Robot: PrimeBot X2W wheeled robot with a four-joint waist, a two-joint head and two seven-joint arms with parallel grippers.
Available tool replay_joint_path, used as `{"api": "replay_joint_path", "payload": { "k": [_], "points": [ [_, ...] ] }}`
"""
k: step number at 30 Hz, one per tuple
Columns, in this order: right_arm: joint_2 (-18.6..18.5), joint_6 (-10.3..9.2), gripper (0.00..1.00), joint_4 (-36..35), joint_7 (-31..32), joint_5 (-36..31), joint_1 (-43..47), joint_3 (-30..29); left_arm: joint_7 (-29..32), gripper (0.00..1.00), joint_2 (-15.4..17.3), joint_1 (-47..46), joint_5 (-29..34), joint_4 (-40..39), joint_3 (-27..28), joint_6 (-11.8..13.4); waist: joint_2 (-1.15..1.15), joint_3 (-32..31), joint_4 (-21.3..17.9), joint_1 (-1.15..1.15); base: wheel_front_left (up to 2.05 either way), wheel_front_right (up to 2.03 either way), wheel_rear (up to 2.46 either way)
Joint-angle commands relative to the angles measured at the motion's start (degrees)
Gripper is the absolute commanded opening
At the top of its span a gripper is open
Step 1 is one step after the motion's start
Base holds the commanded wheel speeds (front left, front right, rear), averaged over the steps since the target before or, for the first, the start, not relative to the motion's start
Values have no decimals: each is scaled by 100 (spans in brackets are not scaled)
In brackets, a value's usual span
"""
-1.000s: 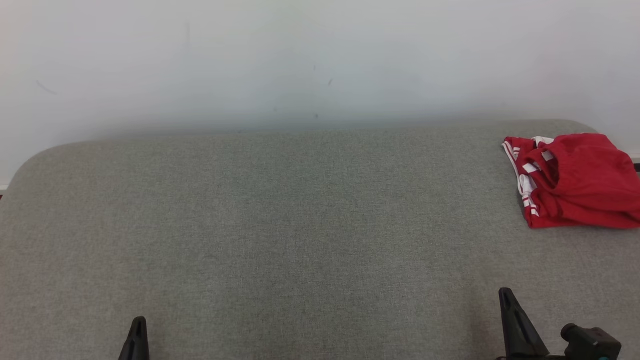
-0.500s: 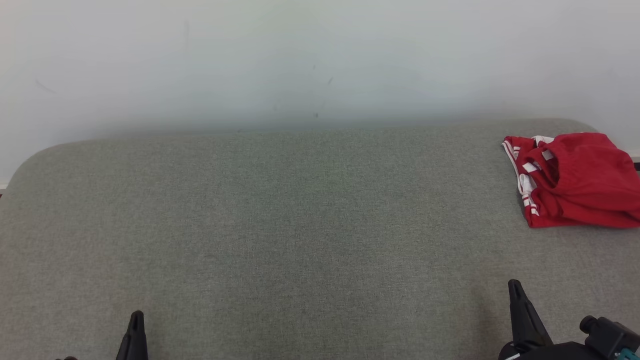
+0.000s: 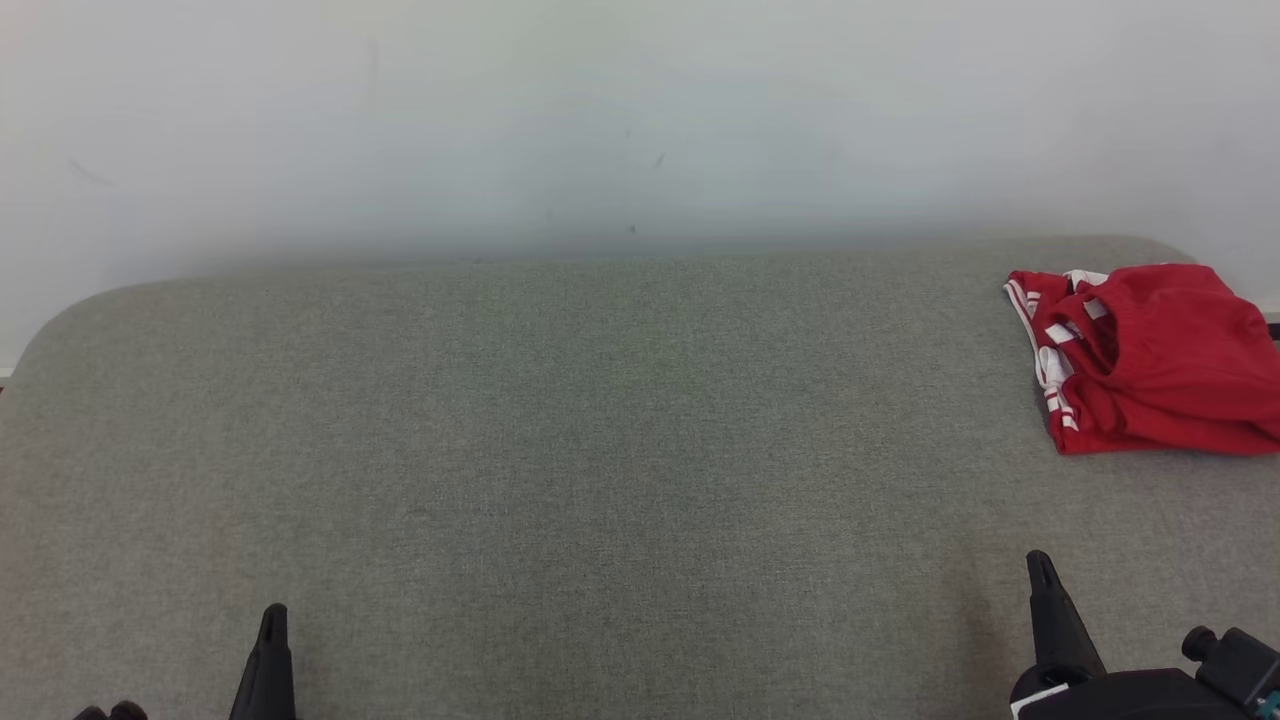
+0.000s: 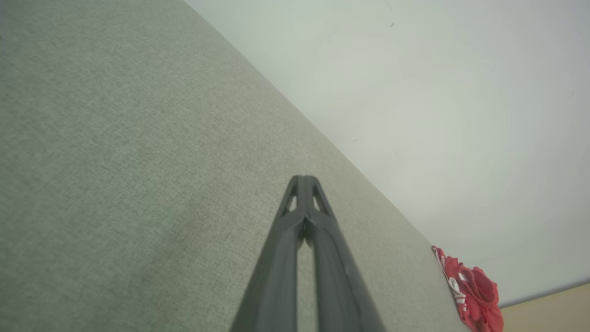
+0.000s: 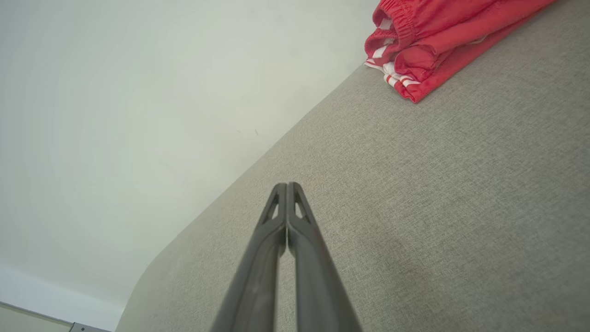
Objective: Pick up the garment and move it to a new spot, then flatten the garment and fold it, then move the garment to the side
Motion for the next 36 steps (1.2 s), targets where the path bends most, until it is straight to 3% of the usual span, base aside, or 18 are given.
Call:
{"api": "replay_joint_path", "payload": {
  "k": [1, 36],
  "points": [
    [-3, -3, 0, -54, 44, 235, -146, -44, 61, 0, 16, -148, -240, -55, 18, 1, 0, 1, 0, 0, 0, 0, 0],
    [65, -7, 0, 45, 547, 2396, -384, -286, 637, 0, 7, -442, -2387, 36, 34, 2, 0, 27, -4, 0, 0, 0, 0]
  ]
}}
